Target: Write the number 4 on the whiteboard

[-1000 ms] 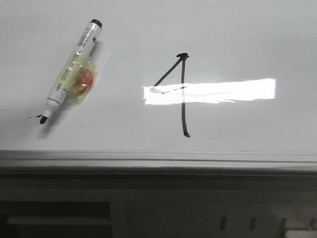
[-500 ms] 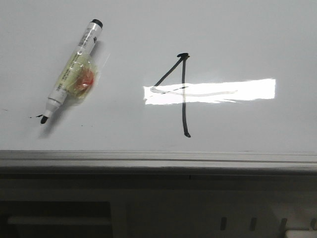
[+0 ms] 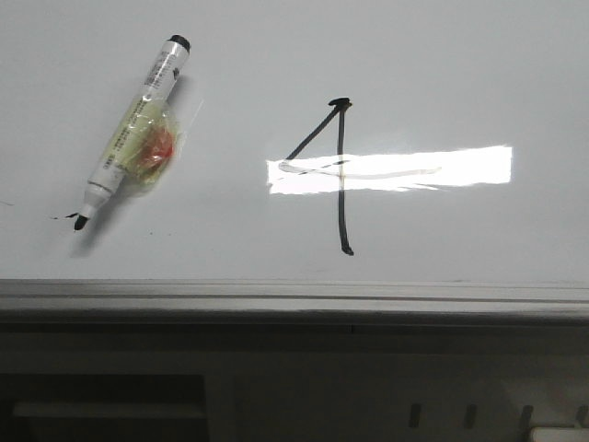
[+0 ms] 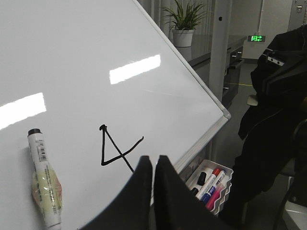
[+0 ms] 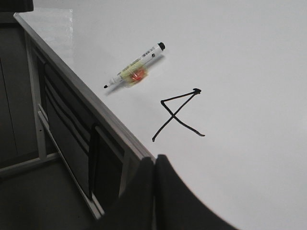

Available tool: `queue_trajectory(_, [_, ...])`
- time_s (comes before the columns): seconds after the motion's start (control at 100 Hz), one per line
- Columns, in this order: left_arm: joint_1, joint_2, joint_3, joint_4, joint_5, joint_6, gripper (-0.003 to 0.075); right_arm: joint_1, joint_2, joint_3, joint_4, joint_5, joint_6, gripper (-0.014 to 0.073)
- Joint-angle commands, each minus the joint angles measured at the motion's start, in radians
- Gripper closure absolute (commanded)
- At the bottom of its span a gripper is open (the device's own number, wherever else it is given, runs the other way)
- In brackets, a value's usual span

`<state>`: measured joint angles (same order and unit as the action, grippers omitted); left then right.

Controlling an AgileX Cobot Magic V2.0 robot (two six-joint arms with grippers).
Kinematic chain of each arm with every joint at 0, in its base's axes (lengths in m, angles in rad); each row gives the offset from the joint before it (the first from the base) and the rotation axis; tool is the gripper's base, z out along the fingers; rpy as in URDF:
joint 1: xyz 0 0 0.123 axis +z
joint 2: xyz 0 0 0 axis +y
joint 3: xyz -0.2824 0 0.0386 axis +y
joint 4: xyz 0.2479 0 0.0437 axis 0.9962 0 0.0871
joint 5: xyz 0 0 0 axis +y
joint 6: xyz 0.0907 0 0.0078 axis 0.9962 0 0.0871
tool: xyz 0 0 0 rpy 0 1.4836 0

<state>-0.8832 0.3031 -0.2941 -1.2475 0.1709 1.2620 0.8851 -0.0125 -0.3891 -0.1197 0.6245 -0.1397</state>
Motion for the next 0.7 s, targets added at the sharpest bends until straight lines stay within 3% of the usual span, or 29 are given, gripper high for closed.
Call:
queue_trajectory(0.0, [0.002, 0.006, -0.029, -0.016, -0.017, 0.002, 0.0741, -0.006, -0.005, -0.021, -0.015, -0.075, 0.002, 0.0648])
queue_trajectory(0.28, [0.002, 0.006, -0.029, -0.016, -0.017, 0.002, 0.0741, -0.006, -0.005, -0.021, -0.015, -0.075, 0.002, 0.0648])
queue_trajectory(0.51, [0.02, -0.061, -0.005, 0.004, -0.158, 0.005, 0.0741, -0.006, -0.005, -0.021, -0.015, -0.075, 0.002, 0.0648])
queue_trajectory(0.62, [0.107, -0.134, 0.018, 0.168, -0.149, -0.011, 0.0741, -0.006, -0.005, -0.021, -0.015, -0.075, 0.002, 0.0648])
queue_trajectory(0.69, [0.193, -0.18, 0.041, 0.379, -0.126, -0.144, 0.0741, -0.006, -0.005, -0.021, -0.015, -0.075, 0.002, 0.0648])
